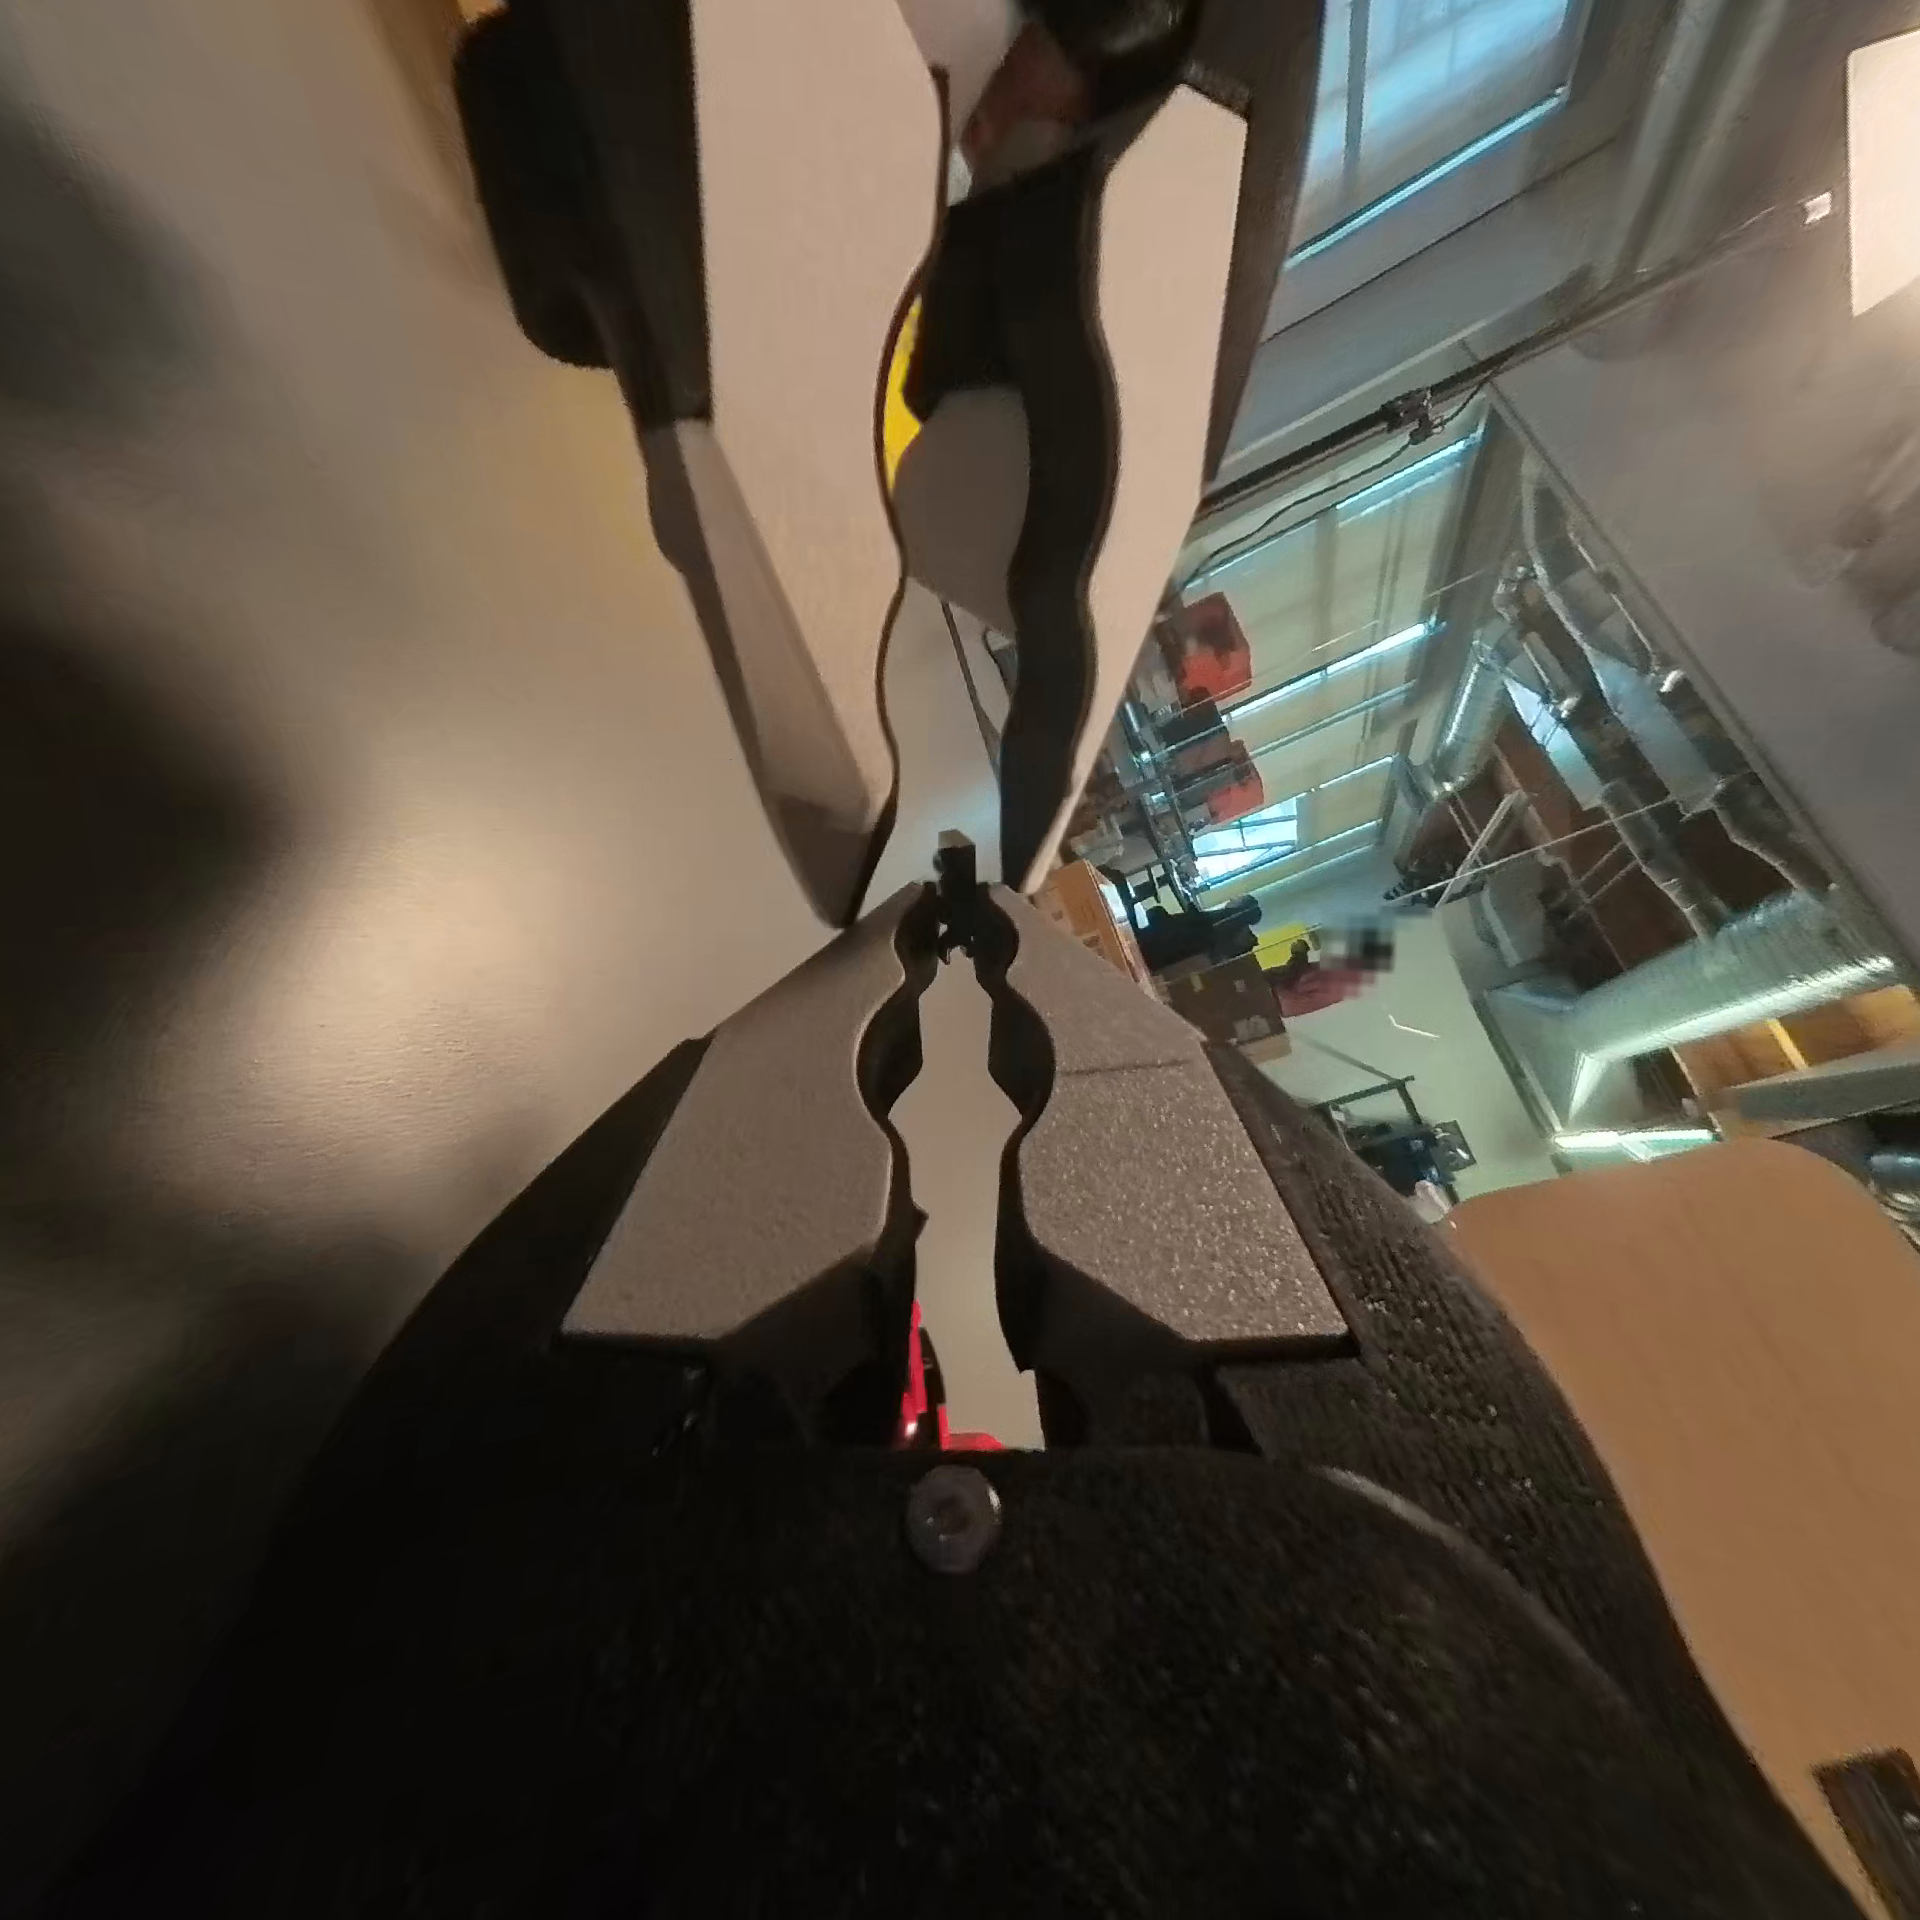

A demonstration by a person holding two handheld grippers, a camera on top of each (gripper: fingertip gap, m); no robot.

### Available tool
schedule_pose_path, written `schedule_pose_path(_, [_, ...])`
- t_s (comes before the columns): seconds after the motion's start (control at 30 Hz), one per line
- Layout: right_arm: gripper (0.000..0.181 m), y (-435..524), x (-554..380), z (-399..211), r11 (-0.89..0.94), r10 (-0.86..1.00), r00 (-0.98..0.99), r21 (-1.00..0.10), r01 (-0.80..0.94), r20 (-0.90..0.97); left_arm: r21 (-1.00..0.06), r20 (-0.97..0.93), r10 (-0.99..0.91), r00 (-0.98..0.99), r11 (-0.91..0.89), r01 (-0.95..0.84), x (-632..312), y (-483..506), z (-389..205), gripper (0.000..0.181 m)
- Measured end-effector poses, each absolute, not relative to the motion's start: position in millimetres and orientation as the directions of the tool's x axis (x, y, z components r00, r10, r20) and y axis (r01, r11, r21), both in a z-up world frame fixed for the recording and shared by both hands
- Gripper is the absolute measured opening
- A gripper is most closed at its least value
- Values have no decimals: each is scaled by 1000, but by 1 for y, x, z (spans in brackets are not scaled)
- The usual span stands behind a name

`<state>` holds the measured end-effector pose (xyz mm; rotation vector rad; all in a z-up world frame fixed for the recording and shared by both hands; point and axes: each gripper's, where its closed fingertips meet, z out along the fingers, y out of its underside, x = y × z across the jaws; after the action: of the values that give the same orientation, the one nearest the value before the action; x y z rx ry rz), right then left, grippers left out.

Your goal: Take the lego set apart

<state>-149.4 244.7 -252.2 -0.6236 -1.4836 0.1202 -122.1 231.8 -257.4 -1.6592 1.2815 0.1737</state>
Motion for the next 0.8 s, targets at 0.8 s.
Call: schedule_pose_path(0.8, [57,360,-57,-183,553,344,754,-770,318,559,-734,-10,246,969,-659,160,-405,190,-238,3])
